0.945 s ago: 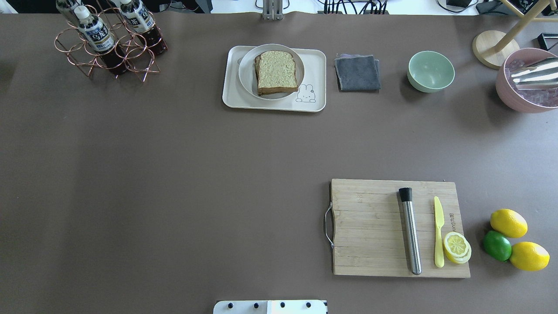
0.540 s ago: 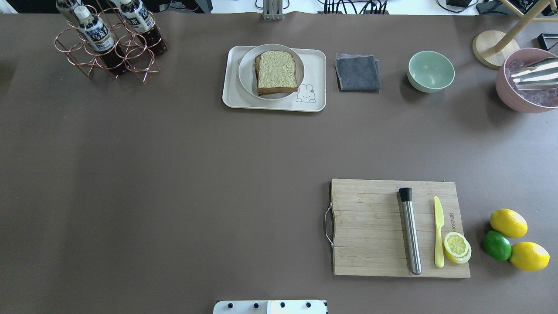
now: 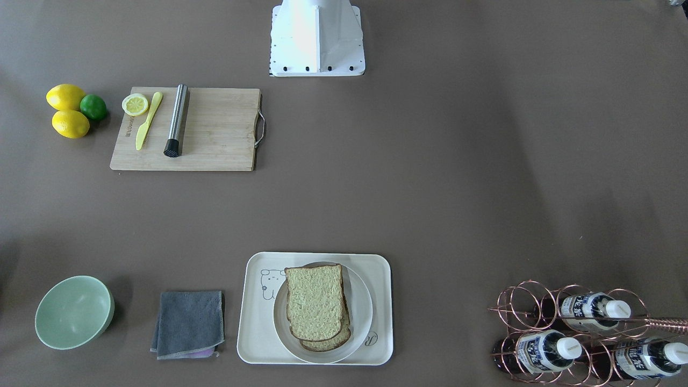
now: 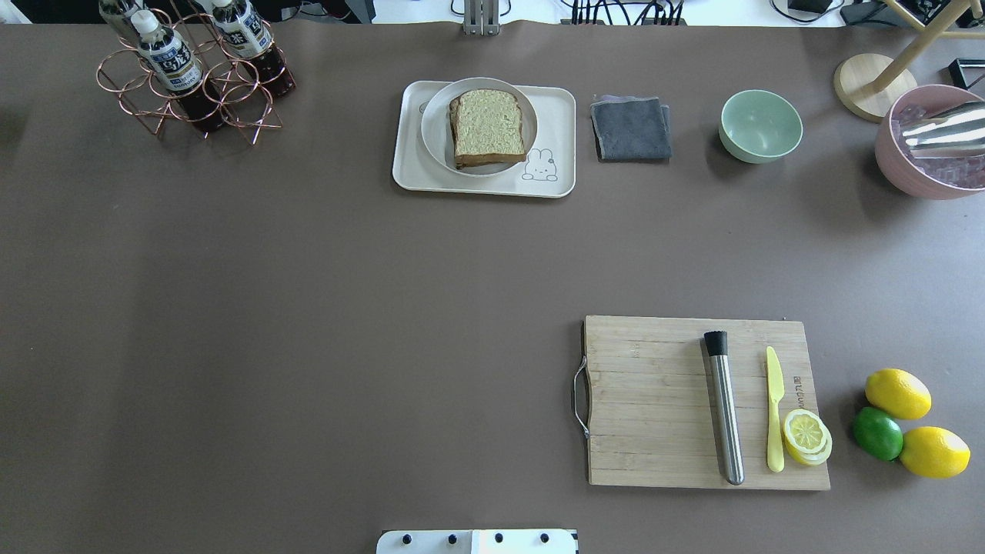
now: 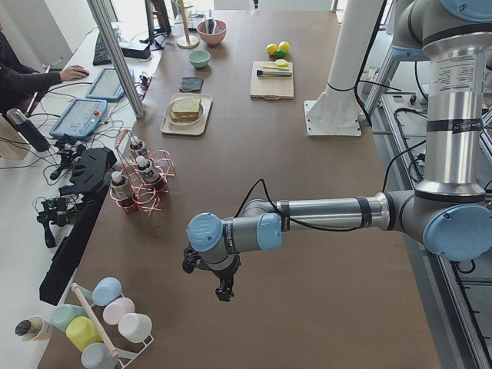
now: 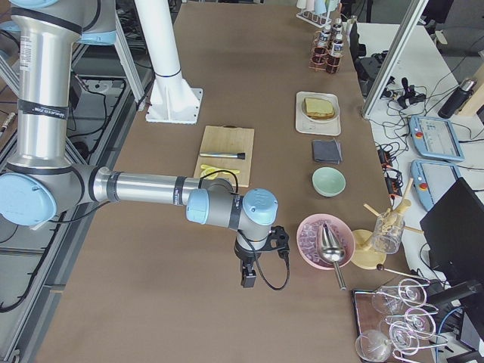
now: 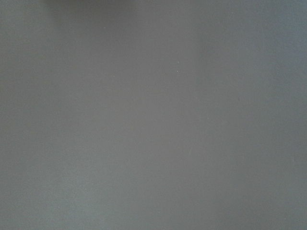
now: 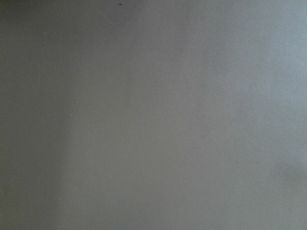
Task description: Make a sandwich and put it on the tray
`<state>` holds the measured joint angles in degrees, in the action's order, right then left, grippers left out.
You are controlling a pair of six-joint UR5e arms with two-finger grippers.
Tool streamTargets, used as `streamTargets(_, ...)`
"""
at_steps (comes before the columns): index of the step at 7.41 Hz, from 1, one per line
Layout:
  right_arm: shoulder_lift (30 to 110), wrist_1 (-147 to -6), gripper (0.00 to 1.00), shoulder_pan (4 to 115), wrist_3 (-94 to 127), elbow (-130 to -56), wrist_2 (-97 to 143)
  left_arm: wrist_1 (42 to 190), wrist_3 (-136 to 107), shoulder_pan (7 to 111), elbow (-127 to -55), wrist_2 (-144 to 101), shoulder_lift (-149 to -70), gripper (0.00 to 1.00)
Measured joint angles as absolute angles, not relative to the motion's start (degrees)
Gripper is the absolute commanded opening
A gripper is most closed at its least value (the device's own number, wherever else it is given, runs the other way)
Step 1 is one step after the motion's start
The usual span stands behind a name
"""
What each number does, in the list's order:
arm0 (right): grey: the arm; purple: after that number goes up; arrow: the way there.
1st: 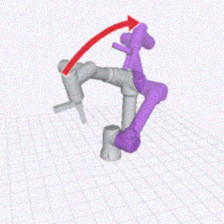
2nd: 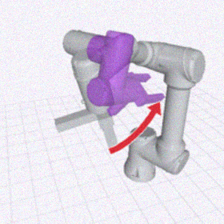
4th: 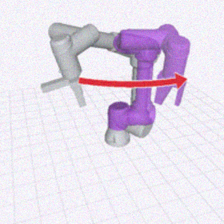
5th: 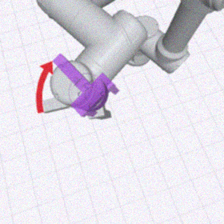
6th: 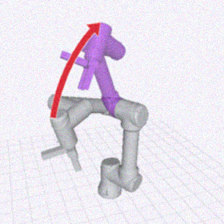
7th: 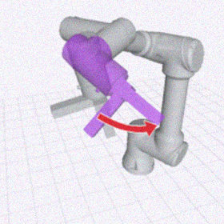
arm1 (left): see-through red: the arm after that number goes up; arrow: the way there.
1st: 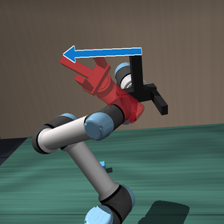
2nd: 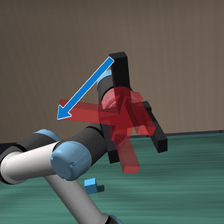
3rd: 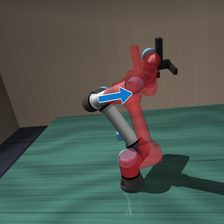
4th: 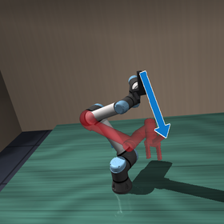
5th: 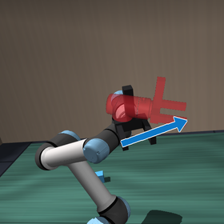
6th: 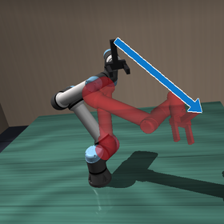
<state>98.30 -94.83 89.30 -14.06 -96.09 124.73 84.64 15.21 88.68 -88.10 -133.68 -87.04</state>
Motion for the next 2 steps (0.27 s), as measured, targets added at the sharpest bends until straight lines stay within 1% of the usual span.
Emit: streamTargets(2,98.3,-94.8,1.0,89.3,-14.1,-96.1,125.3,84.7,15.2,88.7,-88.1,-133.7,-87.1,0.99)
